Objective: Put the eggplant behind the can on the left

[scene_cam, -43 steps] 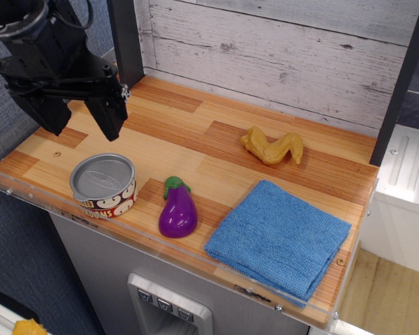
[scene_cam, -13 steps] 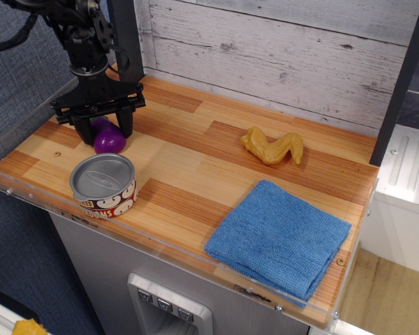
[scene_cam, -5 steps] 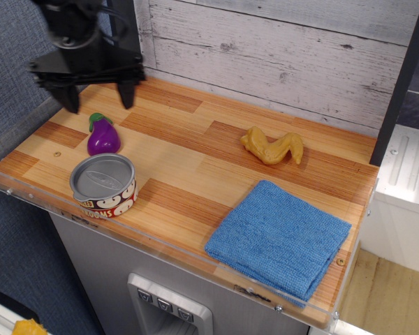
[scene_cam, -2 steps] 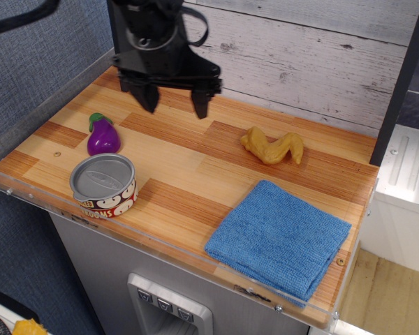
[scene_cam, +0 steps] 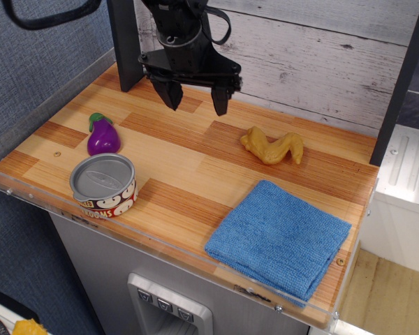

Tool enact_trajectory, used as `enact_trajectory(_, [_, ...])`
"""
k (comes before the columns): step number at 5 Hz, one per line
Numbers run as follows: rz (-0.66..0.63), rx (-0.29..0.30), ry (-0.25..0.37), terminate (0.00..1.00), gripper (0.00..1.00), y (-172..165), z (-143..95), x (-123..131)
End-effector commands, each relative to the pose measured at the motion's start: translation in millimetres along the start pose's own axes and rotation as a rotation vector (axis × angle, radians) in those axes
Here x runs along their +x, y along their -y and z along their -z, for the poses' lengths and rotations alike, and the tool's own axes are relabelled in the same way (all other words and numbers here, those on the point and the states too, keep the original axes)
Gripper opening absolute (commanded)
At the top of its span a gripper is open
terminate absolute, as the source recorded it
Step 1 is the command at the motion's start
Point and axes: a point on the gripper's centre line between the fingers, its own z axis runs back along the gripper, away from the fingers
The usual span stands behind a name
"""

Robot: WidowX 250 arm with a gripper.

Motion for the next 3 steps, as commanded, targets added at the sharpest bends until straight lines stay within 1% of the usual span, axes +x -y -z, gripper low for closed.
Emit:
enact_trajectory(1, [-0.055,-0.033,0.051,0.00,1.00,-15.9,13.0,20.4])
enact_trajectory(2, [-0.055,-0.033,0.051,0.00,1.00,-15.9,13.0,20.4])
enact_trajectory(3, [-0.055,-0.033,0.051,1.00,1.00,-15.9,13.0,20.4])
